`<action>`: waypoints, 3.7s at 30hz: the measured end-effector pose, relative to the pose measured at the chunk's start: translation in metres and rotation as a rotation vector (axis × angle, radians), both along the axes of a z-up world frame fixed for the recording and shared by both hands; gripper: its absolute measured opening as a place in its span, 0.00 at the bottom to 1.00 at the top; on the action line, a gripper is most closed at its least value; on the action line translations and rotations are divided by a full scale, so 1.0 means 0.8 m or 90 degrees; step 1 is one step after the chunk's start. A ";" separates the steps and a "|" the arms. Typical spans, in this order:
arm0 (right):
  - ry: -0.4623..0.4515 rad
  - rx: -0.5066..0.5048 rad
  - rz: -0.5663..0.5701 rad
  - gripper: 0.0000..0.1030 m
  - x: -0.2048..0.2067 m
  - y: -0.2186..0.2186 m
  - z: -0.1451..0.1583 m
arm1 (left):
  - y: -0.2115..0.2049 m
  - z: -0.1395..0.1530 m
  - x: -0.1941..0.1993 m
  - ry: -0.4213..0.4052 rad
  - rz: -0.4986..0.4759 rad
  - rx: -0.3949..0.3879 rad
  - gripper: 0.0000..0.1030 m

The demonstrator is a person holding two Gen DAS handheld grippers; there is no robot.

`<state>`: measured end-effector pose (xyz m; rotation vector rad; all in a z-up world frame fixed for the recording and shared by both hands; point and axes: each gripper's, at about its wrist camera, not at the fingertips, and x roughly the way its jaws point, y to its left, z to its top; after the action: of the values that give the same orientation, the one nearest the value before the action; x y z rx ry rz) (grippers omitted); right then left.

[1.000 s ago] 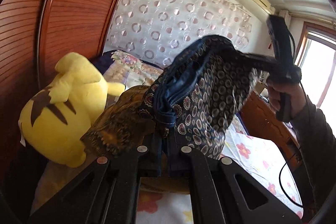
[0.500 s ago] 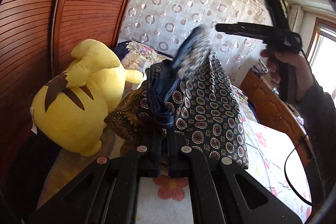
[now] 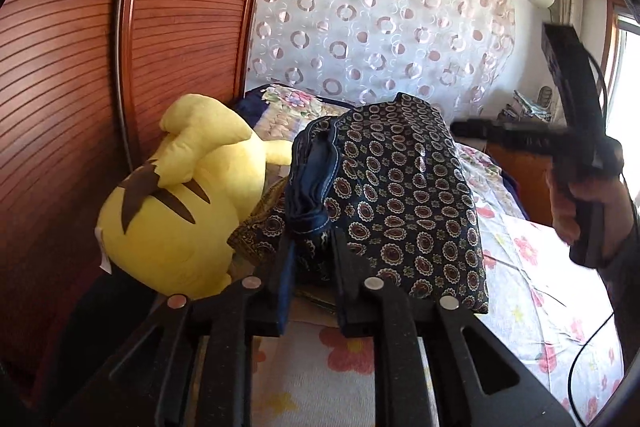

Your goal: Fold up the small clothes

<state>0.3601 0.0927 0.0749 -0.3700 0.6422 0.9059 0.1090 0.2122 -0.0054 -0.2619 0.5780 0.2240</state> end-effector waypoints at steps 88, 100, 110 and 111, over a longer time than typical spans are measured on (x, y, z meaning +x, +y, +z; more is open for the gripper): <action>-0.140 0.181 -0.415 0.71 -0.419 -0.334 0.019 | -0.280 0.112 -0.080 -0.086 -0.214 0.108 0.78; -0.141 0.183 -0.414 0.71 -0.420 -0.342 0.019 | -0.278 0.113 -0.086 -0.091 -0.211 0.108 0.78; -0.141 0.183 -0.415 0.71 -0.419 -0.344 0.019 | -0.277 0.113 -0.087 -0.092 -0.211 0.109 0.78; -0.140 0.183 -0.415 0.71 -0.419 -0.344 0.019 | -0.278 0.112 -0.086 -0.092 -0.211 0.109 0.78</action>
<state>0.0251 -0.1824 0.0898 0.0094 0.3799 0.3161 0.0402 -0.0102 0.0841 -0.0148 0.4477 -0.0658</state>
